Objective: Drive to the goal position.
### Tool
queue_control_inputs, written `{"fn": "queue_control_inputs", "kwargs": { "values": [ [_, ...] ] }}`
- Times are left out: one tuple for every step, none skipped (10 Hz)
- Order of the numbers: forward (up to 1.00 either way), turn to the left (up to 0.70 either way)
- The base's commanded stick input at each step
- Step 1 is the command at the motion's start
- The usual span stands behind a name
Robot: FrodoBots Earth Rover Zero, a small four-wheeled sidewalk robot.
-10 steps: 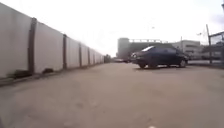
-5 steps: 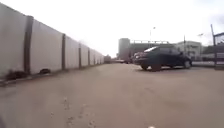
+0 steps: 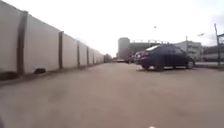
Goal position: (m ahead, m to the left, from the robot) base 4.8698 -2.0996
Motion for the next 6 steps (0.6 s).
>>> {"fn": "queue_control_inputs", "kwargs": {
  "values": [
    [0.7, 0.01],
    [0.7, 0.01],
    [0.7, 0.01],
    [0.7, 0.01],
    [0.7, 0.01],
    [0.7, 0.01]
  ]
}}
